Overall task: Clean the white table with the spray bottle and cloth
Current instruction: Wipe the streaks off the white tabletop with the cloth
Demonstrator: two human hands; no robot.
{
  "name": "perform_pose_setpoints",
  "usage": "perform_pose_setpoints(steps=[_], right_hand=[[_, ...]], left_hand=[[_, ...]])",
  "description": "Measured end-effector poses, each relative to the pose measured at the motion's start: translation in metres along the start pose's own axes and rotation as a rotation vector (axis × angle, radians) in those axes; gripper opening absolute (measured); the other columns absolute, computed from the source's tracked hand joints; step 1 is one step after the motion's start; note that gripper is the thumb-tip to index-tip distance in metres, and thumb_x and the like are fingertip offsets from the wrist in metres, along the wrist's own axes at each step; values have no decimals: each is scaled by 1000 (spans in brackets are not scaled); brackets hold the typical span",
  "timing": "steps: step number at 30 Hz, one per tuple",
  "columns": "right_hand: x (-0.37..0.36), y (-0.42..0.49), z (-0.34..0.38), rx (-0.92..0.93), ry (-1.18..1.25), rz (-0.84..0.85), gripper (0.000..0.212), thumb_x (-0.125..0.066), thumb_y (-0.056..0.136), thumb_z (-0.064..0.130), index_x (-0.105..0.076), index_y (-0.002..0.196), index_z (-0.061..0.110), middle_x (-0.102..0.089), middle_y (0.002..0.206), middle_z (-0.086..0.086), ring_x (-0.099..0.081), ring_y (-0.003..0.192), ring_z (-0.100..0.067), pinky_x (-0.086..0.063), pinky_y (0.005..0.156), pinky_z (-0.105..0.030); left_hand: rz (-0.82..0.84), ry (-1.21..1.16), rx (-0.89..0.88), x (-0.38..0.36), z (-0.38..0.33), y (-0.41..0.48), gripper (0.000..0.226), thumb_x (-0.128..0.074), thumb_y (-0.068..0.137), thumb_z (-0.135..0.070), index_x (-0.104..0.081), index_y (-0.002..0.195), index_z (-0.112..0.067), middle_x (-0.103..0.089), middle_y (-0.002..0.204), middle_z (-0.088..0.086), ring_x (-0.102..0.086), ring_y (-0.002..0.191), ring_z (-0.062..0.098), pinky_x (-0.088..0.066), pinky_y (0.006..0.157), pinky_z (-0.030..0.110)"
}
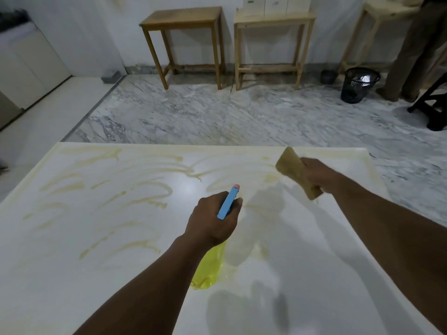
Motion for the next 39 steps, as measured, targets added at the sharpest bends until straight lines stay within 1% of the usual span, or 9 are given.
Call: perform_pose_setpoints(steps=[2,5,8,13,17,19,27,30,39], right_hand=[[19,52,17,45,-228,-92,36,-57,92,23,-54,128,16,-61,120,-15,-59,96,-32,-43,70,-32],[16,113,19,103,-421,-138,61,-47,92,6,-36,151,21,-51,142,-16,-54,119,-37,-49,84,-38],[-30,147,-16,80,-576,48,61,-49,95,14,-34,153,25,-43,151,-12,-45,134,-37,-41,108,-45],[-61,162,-39,258,-845,-34,58,-41,90,38,-37,148,35,-36,154,-5,-34,137,-38,-39,102,-53],[-76,176,-58,249,-855,13,74,-16,82,42,-14,156,41,-2,167,5,0,154,-24,-6,120,-57],[-80,176,-62,256,-815,-2,73,-12,82,45,-13,155,42,0,167,7,4,154,-21,1,120,-54],[-115,91,-81,372,-738,-44,73,-21,79,39,-30,151,40,-19,164,6,-12,153,-20,-6,121,-52],[-139,44,-85,391,-717,-25,74,-22,79,41,-29,152,40,-16,164,8,-11,153,-21,-4,122,-53],[-226,-129,-120,369,-745,43,73,-13,81,42,-14,154,45,4,162,16,4,154,-14,5,123,-49]], left_hand=[[-13,7,1,0,-1,26,48,-47,94,-58,-69,103,-16,-67,71,9,-71,63,32,-62,68,54],[-29,-12,-19,-5,0,57,45,-48,95,-57,-66,93,-15,-62,68,7,-68,62,33,-62,66,54],[-31,-52,-13,-10,5,82,45,-51,97,-55,-67,98,-13,-59,69,9,-65,64,36,-64,65,53],[-36,-90,13,-16,16,103,46,-51,96,-54,-68,99,-11,-61,67,10,-67,63,37,-63,64,53],[-32,-82,21,-24,27,105,45,-52,96,-54,-65,95,-11,-60,67,11,-66,63,37,-63,64,53],[-22,-69,13,-26,30,103,34,-51,96,-55,-61,95,-22,-61,69,12,-66,64,37,-62,65,54],[-17,-27,40,-15,42,68,42,-54,101,-48,-68,99,-9,-66,69,14,-71,62,34,-59,68,55],[-31,-29,60,-9,50,41,41,-57,104,-43,-58,81,-9,-63,70,18,-71,64,37,-59,68,57],[-47,-18,26,14,61,-93,39,-56,105,-42,-61,84,-10,-66,71,16,-72,65,36,-60,70,56]])
Point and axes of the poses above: each hand's wrist, its own y-axis towards the middle knuckle, its own x-axis out of the back of the hand, z = x × y, the point moved 7 cm from there along y, towards the middle knuckle
